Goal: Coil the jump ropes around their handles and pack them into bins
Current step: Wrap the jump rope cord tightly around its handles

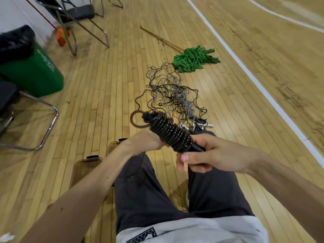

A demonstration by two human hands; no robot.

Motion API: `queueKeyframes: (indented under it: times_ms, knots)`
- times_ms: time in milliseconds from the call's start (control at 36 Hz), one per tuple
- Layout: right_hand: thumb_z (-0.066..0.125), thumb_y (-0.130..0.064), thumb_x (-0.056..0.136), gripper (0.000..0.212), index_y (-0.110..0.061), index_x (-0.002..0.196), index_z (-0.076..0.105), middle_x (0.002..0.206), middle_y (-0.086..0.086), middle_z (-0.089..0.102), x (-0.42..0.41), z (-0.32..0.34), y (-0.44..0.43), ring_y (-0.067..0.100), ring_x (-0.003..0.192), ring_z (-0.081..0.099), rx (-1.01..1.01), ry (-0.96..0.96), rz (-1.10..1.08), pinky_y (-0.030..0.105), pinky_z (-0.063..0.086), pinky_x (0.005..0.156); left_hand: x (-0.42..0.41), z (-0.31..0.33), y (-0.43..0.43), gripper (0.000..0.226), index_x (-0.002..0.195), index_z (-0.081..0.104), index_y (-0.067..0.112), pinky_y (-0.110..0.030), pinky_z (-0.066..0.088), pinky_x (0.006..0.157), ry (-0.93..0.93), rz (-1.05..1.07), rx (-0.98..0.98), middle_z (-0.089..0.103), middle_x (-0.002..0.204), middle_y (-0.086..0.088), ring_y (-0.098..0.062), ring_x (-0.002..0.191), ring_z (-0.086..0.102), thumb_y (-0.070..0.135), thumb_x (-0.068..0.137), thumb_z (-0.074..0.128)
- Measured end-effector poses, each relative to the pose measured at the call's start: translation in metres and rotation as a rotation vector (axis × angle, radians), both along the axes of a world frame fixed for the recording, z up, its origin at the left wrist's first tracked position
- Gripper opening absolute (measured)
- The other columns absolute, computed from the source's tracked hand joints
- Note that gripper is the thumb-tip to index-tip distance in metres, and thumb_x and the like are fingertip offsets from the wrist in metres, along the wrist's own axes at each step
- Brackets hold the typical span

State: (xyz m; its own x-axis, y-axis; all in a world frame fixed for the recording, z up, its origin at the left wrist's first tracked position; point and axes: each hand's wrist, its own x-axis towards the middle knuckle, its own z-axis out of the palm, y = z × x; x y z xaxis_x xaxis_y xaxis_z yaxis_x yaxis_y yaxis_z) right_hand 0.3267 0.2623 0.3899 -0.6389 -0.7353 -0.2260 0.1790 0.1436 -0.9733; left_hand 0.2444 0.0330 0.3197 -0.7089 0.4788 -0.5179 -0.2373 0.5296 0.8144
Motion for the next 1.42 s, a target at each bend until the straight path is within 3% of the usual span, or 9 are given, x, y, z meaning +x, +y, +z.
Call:
queueKeyframes:
  times_ms: [139,222,361,556,889,972,1056,1167,1417]
  knots:
    - [0.058,-0.013,0.100,0.008,-0.006,0.096,0.057,0.091,0.006,0.070,-0.004,-0.008,-0.001,0.012,0.061,0.048,-0.034,-0.033,-0.132,0.023,0.035,0.055,0.018,0.024,0.024,0.036,0.078,0.052,0.003,-0.033,0.020,0.044,0.091,0.060,0.062,0.042,0.059,-0.014,-0.017,0.046,0.028,0.017,0.108,0.038]
    - [0.057,-0.016,0.101,0.016,-0.010,0.088,0.052,0.078,0.015,0.053,-0.007,-0.016,-0.001,0.014,0.059,0.044,-0.049,-0.050,-0.174,0.024,0.033,0.055,0.027,0.033,0.024,0.049,0.075,0.054,0.004,-0.031,0.024,0.046,0.067,0.039,0.077,0.036,0.059,-0.013,-0.015,0.045,0.026,0.033,0.108,0.033]
    - [0.058,-0.018,0.097,0.016,-0.016,0.083,0.052,0.070,0.001,0.048,-0.014,-0.028,0.002,0.012,0.056,0.038,-0.153,-0.225,-0.289,0.025,0.027,0.055,0.030,0.032,0.024,0.060,0.074,0.058,0.005,-0.028,0.031,0.043,0.049,-0.002,0.079,0.033,0.047,0.000,-0.015,0.040,0.029,0.049,0.106,0.031]
    - [0.053,-0.014,0.101,0.016,-0.015,0.086,0.048,0.069,0.001,0.046,-0.021,-0.046,0.006,0.011,0.054,0.037,-0.186,-0.348,-0.414,0.020,0.032,0.050,0.031,0.033,0.018,0.049,0.083,0.063,0.006,-0.028,0.039,0.046,0.035,-0.091,0.043,0.038,0.051,-0.002,-0.014,0.043,0.035,0.044,0.106,0.040]
    - [0.052,-0.007,0.103,0.014,-0.007,0.090,0.048,0.067,0.003,0.048,-0.032,-0.086,0.026,0.011,0.051,0.040,0.158,-0.200,-0.549,0.022,0.030,0.048,0.026,0.027,0.004,0.014,0.096,0.067,0.020,-0.021,0.038,0.045,0.109,-0.167,-0.198,0.044,0.060,-0.006,-0.013,0.043,0.038,0.030,0.101,0.058]
    - [0.052,-0.007,0.103,0.017,-0.007,0.086,0.049,0.062,0.001,0.048,-0.033,-0.093,0.025,0.011,0.049,0.039,0.273,-0.146,-0.577,0.022,0.030,0.045,0.027,0.029,0.009,0.026,0.106,0.070,0.018,-0.020,0.038,0.049,0.296,-0.237,-0.357,0.050,0.062,-0.001,-0.010,0.049,0.044,0.039,0.101,0.055]
    - [0.055,-0.009,0.100,0.022,-0.011,0.079,0.049,0.056,-0.002,0.048,-0.034,-0.100,0.024,0.010,0.044,0.040,0.406,-0.072,-0.605,0.023,0.032,0.044,0.028,0.035,0.014,0.035,0.109,0.071,0.019,-0.033,0.052,0.066,0.513,-0.294,-0.515,0.069,0.079,-0.001,-0.015,0.069,0.062,0.048,0.100,0.052]
    - [0.058,-0.013,0.098,0.019,-0.013,0.079,0.055,0.060,0.000,0.053,-0.034,-0.100,0.023,0.010,0.046,0.046,0.528,-0.059,-0.525,0.024,0.036,0.046,0.026,0.054,0.021,0.037,0.098,0.071,0.018,-0.028,0.033,0.051,0.723,-0.351,-0.619,0.054,0.063,0.007,-0.008,0.055,0.046,0.047,0.103,0.047]
    - [0.058,-0.009,0.097,0.012,-0.011,0.086,0.053,0.064,0.004,0.052,-0.034,-0.078,0.008,0.018,0.050,0.047,0.680,-0.069,-0.256,0.029,0.037,0.047,0.018,0.093,0.023,0.038,0.099,0.071,0.023,-0.028,0.041,0.058,0.989,-0.505,-0.673,0.048,0.062,0.013,-0.009,0.063,0.050,0.052,0.100,0.047]
